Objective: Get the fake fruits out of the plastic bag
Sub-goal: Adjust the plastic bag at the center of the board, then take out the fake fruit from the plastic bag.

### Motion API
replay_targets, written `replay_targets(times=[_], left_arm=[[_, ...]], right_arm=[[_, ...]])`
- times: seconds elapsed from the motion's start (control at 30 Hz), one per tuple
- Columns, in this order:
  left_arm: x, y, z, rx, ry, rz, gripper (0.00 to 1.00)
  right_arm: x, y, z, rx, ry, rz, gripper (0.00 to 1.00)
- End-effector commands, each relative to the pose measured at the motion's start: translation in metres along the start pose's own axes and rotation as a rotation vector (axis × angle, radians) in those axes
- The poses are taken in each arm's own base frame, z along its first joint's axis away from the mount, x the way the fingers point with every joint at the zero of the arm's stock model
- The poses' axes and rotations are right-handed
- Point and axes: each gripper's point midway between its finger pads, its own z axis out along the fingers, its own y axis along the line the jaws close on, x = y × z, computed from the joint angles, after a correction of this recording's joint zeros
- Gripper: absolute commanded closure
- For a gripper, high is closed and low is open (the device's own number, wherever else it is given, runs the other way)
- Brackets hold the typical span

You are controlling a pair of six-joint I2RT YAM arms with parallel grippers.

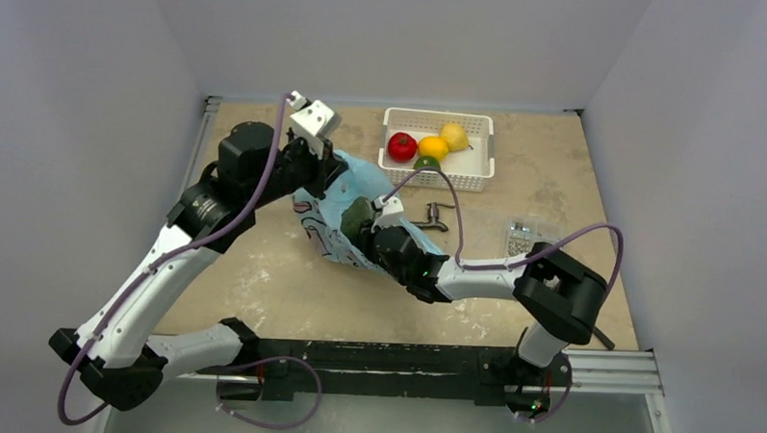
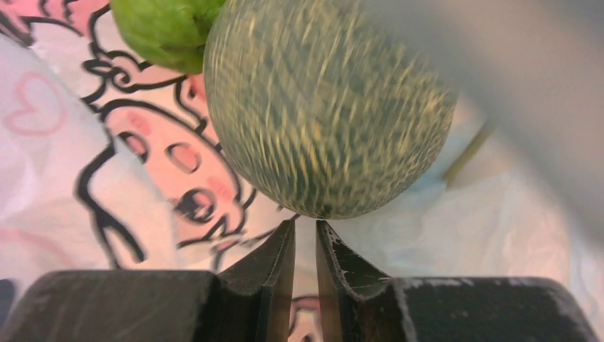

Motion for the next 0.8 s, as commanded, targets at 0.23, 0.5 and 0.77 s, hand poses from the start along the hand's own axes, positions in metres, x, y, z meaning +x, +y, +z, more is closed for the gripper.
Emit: replay_targets(times=[0.23,0.5,0.77], left_arm=[[0.156,0.058,-0.053,-0.323,0.287,0.103,1.0],[0.195,0.092,-0.066,-0.53,0.341,0.119,1.0],[0.203,0.089,-0.068,-0.53,0.314,0.079,1.0]], right_arm=[[-0.049,0.017,-0.021,-0.054,-0.082,-0.077,0.81],[-0.05,0.058,-0.018,-0.19,-0.073,-0.147,0.72],[-0.055,0.099,0.0,-0.304,-0.076,-0.193,0.6]])
